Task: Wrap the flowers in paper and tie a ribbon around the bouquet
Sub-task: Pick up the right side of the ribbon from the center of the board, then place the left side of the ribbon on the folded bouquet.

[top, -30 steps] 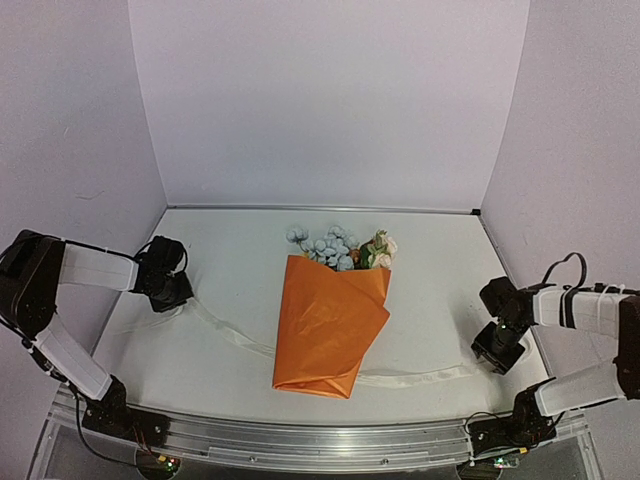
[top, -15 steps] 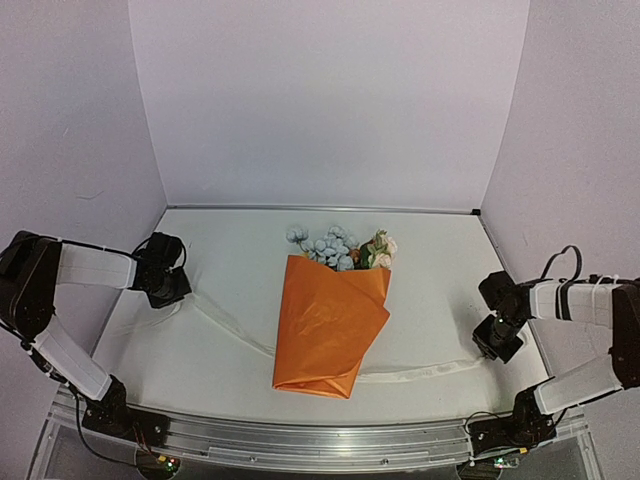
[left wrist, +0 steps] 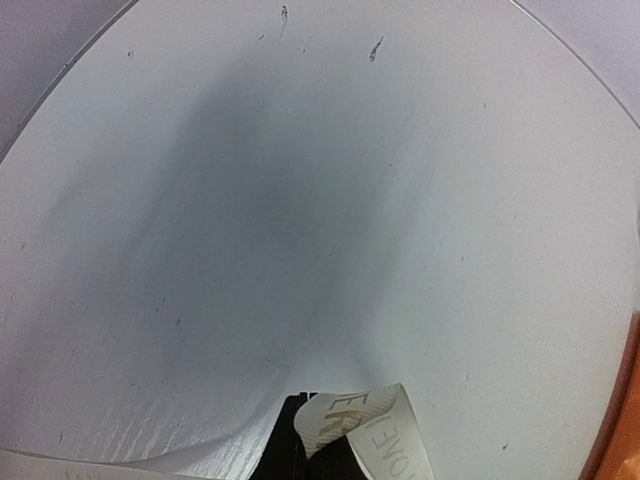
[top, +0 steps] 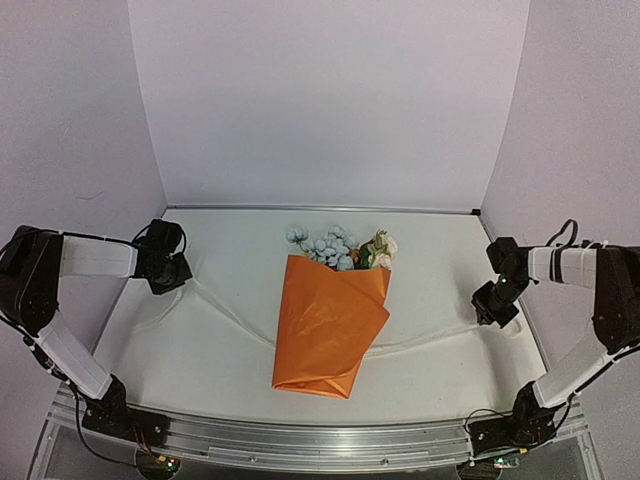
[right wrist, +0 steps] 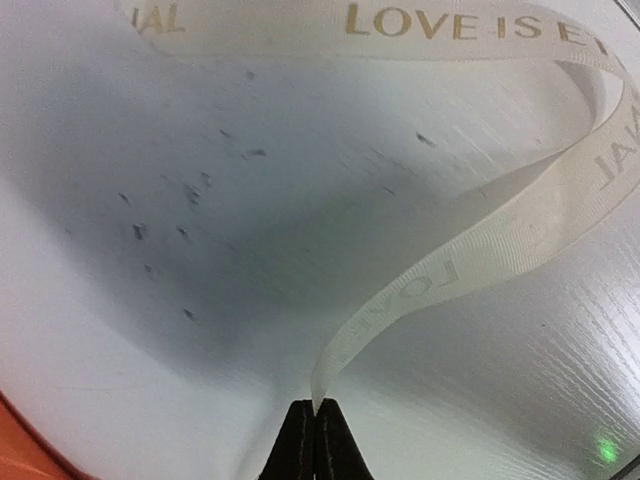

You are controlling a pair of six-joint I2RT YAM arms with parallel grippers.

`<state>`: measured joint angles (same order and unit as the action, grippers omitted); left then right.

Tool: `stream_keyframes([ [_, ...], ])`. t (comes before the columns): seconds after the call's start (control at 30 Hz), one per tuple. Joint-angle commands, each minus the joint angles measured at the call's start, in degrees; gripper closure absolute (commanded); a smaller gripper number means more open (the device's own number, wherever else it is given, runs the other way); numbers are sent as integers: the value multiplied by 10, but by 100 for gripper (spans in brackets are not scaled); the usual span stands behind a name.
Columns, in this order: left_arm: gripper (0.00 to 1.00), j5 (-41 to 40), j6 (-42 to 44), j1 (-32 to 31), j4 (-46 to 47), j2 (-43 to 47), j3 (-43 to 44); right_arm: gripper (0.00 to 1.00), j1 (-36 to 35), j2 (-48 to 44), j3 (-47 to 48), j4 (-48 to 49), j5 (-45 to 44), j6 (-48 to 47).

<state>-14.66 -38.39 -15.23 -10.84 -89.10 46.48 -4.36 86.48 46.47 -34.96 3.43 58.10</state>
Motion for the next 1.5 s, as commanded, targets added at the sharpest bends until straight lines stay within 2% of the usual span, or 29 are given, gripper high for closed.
stream_keyframes([
  [0.0, 100, 13, 10, 5, 19, -15, 32, 100, 24, 21, 57, -9, 16, -17],
  [0.43, 100, 15, 8, 5, 24, -42, 70, 100, 67, 37, 134, -41, 28, -33],
  [0.67, 100, 12, 4, 11, 21, -23, 82, 100, 65, 30, 137, -41, 84, -26],
  [0.8, 100, 66, 38, 10, 37, 11, 75, 100, 56, 8, 121, -38, 106, -29],
  [0.87, 100, 143, 72, 7, 70, 35, 66, 100, 48, -2, 116, -40, 115, -37],
  [0.9, 100, 210, 92, 5, 96, 48, 61, 100, 47, -5, 115, -41, 118, -40],
  [0.97, 100, 362, 132, -26, 135, 56, 78, 100, 31, -7, 116, -46, 122, -52],
  [1.03, 100, 408, 213, -117, 90, 41, 140, 100, 17, -2, 125, -57, 124, -67],
  [1.07, 100, 407, 253, -184, 53, 18, 179, 100, 11, 1, 129, -61, 124, -71],
  [1.17, 100, 447, 310, -292, -28, -75, 302, 100, -4, 13, 143, -62, 136, -77],
  [1.3, 99, 463, 366, -393, -114, -203, 449, 100, -24, 30, 163, -63, 151, -85],
  [1.47, 97, 421, 422, -457, -196, -348, 605, 100, -41, 55, 188, -72, 169, -90],
])
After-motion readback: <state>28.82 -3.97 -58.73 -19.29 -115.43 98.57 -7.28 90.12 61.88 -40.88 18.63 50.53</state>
